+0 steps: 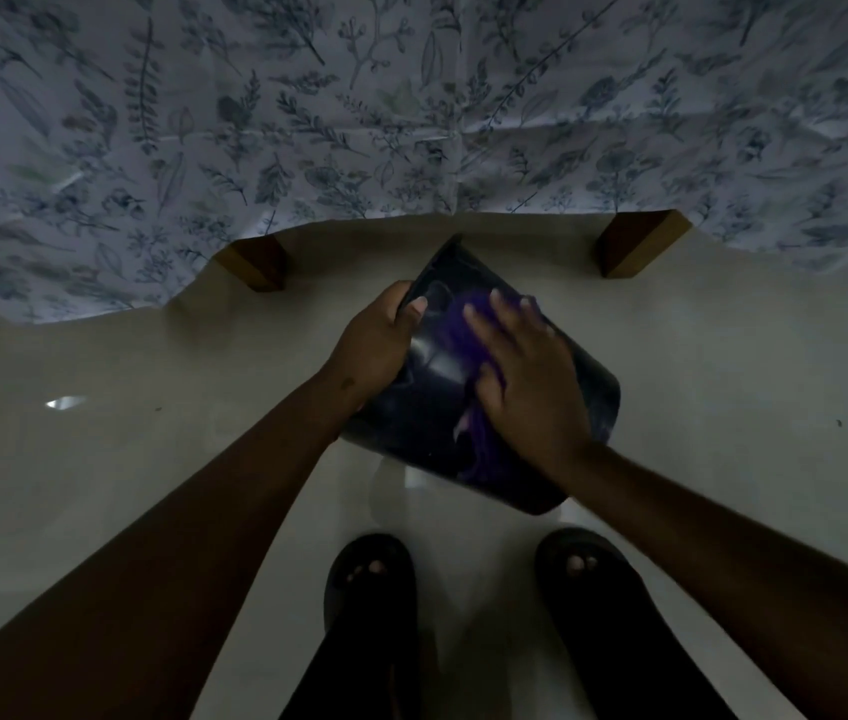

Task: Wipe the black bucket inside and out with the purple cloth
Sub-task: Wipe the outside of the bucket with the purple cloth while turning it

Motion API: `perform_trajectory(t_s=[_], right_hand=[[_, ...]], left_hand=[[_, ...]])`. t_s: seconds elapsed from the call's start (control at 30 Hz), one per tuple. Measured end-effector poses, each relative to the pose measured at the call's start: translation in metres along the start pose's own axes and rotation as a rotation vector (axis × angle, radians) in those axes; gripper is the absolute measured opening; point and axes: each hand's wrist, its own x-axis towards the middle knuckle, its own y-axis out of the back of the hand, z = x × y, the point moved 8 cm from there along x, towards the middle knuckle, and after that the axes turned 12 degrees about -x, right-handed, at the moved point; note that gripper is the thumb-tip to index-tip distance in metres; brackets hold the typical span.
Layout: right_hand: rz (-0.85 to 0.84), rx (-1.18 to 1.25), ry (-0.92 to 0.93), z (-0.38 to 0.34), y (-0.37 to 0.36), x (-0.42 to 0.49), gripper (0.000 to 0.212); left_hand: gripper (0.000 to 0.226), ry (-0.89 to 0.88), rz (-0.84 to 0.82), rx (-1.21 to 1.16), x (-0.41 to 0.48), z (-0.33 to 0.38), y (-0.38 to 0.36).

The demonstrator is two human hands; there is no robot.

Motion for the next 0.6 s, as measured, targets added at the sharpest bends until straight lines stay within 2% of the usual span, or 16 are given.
perform_trajectory(t_s=[0.07, 0.1, 0.17, 0.33, 0.47, 0.53, 0.6], right_hand=[[-0.028, 0.134, -0.18, 0.021, 0.005, 0.027, 0.057], [-0.037, 0.143, -0.206, 0.023, 0.005, 0.032, 0.057], [-0.04, 0.03, -0.145, 0.012, 0.003, 0.019, 0.058], [-0.015, -0.234, 0.265, -0.039, -0.029, -0.061, 0.066], [0.014, -0.3, 0.322, -0.039, -0.034, -0.068, 0.068], [0.029, -0.22, 0.347, -0.035, -0.025, -0.065, 0.064], [0.008, -0.098, 0.249, -0.02, -0.015, -0.049, 0.061]], left_hand=[[0.03, -0.014, 0.005, 0.028, -0.003, 0.001, 0.001], [0.031, -0.013, 0.004, 0.033, -0.004, 0.001, 0.001], [0.032, 0.005, -0.009, 0.032, -0.003, 0.0, 0.002], [0.032, 0.045, 0.001, 0.071, 0.004, -0.001, 0.002], [0.031, 0.035, 0.03, 0.086, 0.001, 0.001, 0.001], [0.031, 0.032, 0.038, 0.064, -0.001, 0.002, 0.001], [0.031, 0.048, 0.035, 0.042, -0.001, 0.003, 0.0]])
